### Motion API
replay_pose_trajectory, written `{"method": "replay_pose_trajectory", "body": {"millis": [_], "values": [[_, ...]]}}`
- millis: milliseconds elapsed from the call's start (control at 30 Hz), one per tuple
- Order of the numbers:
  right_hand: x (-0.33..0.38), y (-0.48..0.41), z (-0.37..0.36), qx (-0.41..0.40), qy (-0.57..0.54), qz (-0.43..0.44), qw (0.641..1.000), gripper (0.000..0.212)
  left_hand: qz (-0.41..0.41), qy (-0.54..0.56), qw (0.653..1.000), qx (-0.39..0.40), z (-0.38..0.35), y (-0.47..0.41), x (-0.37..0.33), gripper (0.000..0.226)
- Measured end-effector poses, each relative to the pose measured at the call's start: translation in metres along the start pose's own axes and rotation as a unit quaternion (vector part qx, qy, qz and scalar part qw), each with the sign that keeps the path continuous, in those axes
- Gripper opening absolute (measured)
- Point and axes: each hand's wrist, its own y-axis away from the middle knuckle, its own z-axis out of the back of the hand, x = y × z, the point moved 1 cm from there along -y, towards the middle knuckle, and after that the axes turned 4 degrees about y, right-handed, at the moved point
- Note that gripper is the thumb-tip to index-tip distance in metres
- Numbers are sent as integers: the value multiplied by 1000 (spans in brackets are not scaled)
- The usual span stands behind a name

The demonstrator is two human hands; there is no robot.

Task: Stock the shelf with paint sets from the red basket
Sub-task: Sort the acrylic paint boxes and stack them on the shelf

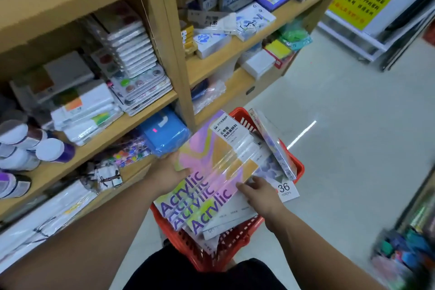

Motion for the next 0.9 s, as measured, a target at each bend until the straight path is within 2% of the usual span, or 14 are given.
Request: {"method": "replay_pose_trajectory", "body": {"millis": [100, 267, 367, 433, 600, 733, 833, 900], "values": [[-4, -7, -11, -10, -103, -19, 994, 66, 10, -40, 999, -2, -1, -10, -2, 101], [-1, -17, -28, -40, -213, -49, 975, 42, -7, -31, 998, 52, 7, -36, -7, 99], [-1, -27, -27, -54, -244, -66, 966, 30, -3, -44, 998, 42, 9, -46, -7, 92], [-1, -30, -25, -58, -258, -75, 961, 29, -3, -47, 998, 34, 6, -48, -4, 94], [1, -32, -32, -49, -289, -115, 949, 67, -10, -25, 999, 30, -4, -47, 4, 104], [8, -28, -33, -47, -332, -134, 933, 49, -19, -8, 999, 29, -5, -46, 5, 108], [6, -31, -42, -64, -391, -134, 908, 84, -13, 2, 999, 40, -2, -49, 11, 111], [5, -30, -47, -83, -417, -121, 897, 93, -12, 22, 999, 47, -1, -49, 17, 120]]}}
